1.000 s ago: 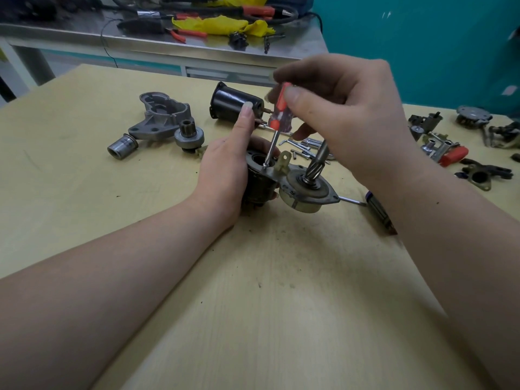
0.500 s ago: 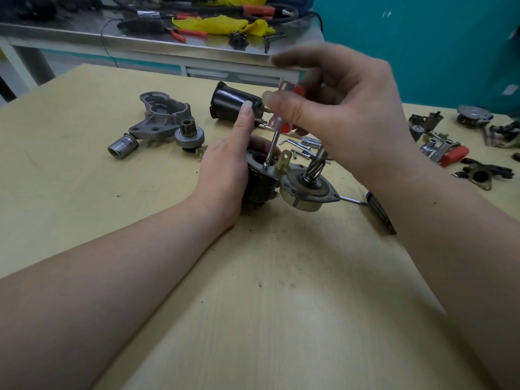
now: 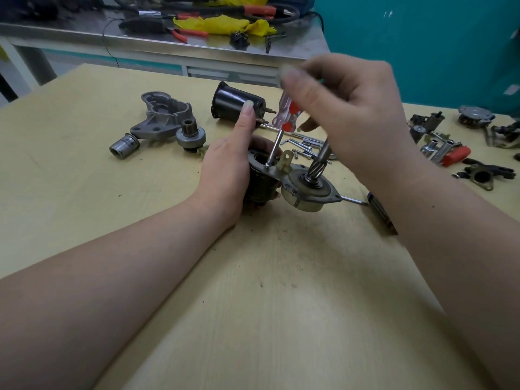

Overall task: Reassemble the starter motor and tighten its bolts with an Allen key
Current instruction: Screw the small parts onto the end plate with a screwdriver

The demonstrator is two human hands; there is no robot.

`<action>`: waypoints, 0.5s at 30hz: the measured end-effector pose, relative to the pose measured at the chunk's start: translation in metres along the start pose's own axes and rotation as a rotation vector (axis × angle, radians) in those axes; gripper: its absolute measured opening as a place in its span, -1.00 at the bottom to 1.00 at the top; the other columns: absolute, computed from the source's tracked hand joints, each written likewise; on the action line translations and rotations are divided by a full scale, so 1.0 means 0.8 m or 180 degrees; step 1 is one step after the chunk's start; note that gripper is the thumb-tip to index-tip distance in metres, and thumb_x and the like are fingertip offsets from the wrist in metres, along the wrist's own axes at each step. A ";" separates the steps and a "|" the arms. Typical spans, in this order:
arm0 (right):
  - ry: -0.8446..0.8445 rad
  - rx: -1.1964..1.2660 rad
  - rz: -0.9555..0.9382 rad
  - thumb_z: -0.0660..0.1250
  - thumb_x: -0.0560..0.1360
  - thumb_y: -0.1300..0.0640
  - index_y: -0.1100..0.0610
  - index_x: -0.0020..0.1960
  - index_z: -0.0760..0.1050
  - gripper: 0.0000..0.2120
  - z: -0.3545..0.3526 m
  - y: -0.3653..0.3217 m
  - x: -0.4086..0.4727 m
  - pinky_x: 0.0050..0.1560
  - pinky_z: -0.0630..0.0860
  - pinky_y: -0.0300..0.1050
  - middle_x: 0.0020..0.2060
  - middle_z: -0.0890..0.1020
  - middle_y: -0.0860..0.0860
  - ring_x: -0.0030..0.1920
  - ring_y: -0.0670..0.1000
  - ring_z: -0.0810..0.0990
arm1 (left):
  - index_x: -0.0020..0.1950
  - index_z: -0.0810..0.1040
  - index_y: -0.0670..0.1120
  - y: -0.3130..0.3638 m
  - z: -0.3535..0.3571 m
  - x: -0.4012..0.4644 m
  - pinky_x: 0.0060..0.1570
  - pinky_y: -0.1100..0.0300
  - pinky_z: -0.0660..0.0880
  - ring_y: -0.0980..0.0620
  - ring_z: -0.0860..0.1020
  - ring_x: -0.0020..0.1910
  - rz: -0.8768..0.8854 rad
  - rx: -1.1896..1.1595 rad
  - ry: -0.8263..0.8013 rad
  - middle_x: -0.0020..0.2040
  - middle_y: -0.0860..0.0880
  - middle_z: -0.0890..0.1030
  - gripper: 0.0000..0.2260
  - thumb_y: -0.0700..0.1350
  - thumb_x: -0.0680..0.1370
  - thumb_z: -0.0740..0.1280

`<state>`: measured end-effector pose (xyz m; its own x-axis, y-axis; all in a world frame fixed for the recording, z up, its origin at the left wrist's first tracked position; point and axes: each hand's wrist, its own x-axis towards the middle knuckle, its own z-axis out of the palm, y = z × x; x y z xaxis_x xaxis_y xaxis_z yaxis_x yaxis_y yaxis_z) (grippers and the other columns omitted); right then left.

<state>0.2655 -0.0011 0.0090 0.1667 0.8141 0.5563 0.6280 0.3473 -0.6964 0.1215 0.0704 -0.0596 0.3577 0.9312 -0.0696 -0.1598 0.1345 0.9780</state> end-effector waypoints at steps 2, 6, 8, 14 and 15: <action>-0.0034 0.0127 0.0029 0.38 0.64 0.17 0.22 0.13 0.66 -0.85 -0.002 0.002 0.000 0.00 0.69 0.13 -0.06 0.74 0.07 -0.04 0.03 0.74 | -0.26 0.76 -0.03 0.000 0.000 0.000 -0.38 0.09 0.63 -0.10 0.76 -0.33 0.0008 0.0009 -0.0006 -0.27 -0.12 0.75 -0.37 0.47 0.58 0.27; -0.0021 0.0219 -0.0086 0.52 0.58 0.12 0.20 0.15 0.60 -0.77 0.001 -0.001 -0.003 -0.13 0.66 0.27 -0.17 0.67 0.27 -0.16 0.23 0.72 | -0.25 0.77 -0.04 -0.001 0.000 0.000 -0.37 0.08 0.64 -0.10 0.76 -0.32 0.0014 0.0040 -0.0021 -0.26 -0.14 0.76 -0.36 0.47 0.58 0.25; 0.0010 0.0145 -0.0142 0.51 0.59 0.07 0.15 0.10 0.65 -0.82 0.001 -0.003 -0.003 -0.15 0.63 0.26 -0.19 0.69 0.17 -0.17 0.20 0.70 | -0.25 0.77 -0.04 0.000 0.000 0.000 -0.38 0.09 0.64 -0.09 0.75 -0.33 0.0029 0.0046 -0.0022 -0.26 -0.14 0.76 -0.36 0.46 0.59 0.24; -0.0191 0.0206 -0.0046 0.39 0.65 0.24 0.21 0.25 0.64 -0.80 -0.005 0.002 -0.001 0.00 0.72 0.10 0.02 0.74 0.10 0.02 0.06 0.75 | -0.26 0.77 -0.04 0.000 0.001 -0.001 -0.38 0.08 0.63 -0.09 0.75 -0.34 0.0006 -0.0054 -0.0029 -0.27 -0.14 0.75 -0.38 0.43 0.61 0.26; -0.0177 0.0229 -0.0082 0.44 0.63 0.23 0.21 0.25 0.62 -0.79 -0.004 0.001 -0.002 0.01 0.72 0.08 -0.03 0.72 0.11 -0.02 0.06 0.75 | -0.26 0.77 -0.04 0.000 0.001 -0.001 -0.38 0.08 0.63 -0.10 0.75 -0.34 0.0007 -0.0036 -0.0023 -0.27 -0.15 0.75 -0.37 0.44 0.61 0.26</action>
<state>0.2679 -0.0035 0.0091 0.1074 0.8284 0.5498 0.5751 0.3993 -0.7140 0.1218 0.0692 -0.0593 0.3639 0.9291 -0.0660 -0.1710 0.1363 0.9758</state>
